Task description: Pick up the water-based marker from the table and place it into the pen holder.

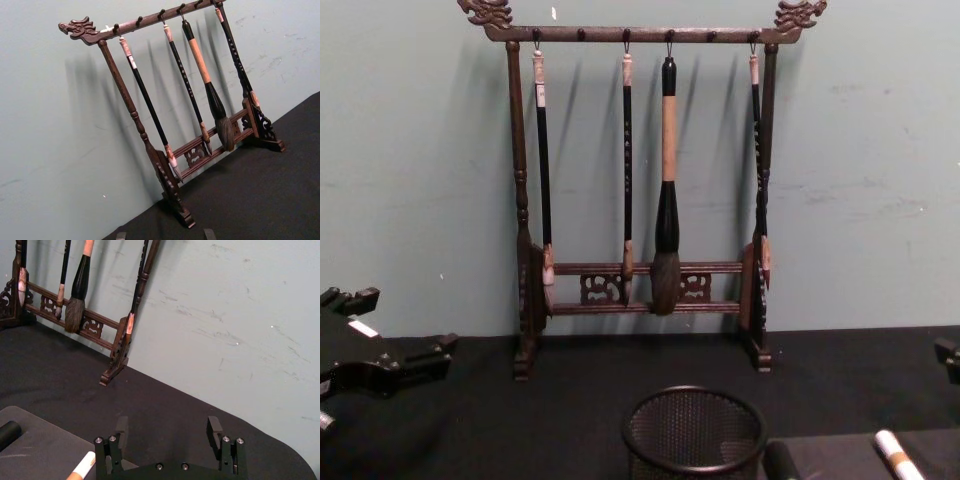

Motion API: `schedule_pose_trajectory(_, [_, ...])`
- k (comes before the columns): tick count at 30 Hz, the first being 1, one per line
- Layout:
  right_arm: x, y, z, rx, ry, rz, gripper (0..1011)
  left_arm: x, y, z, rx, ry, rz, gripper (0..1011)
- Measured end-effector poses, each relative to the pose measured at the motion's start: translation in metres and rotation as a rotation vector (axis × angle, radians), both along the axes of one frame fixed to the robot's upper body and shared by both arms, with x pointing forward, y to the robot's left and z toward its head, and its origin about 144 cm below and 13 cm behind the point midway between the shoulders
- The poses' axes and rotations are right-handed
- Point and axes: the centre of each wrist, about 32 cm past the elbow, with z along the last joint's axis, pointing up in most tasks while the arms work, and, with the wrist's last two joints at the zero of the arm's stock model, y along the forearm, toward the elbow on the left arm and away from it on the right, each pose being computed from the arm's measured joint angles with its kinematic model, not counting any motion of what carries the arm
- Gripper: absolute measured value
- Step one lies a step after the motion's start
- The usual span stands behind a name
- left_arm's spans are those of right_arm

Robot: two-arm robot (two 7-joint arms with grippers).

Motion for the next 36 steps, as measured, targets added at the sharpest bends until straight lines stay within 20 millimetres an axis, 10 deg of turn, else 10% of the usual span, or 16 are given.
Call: schedule_pose_trajectory(36, [0.001,0.002,0.028,0.099,0.12,0.031,1002,0.0,0.0,0.0,0.0,0.0,0.0,1001])
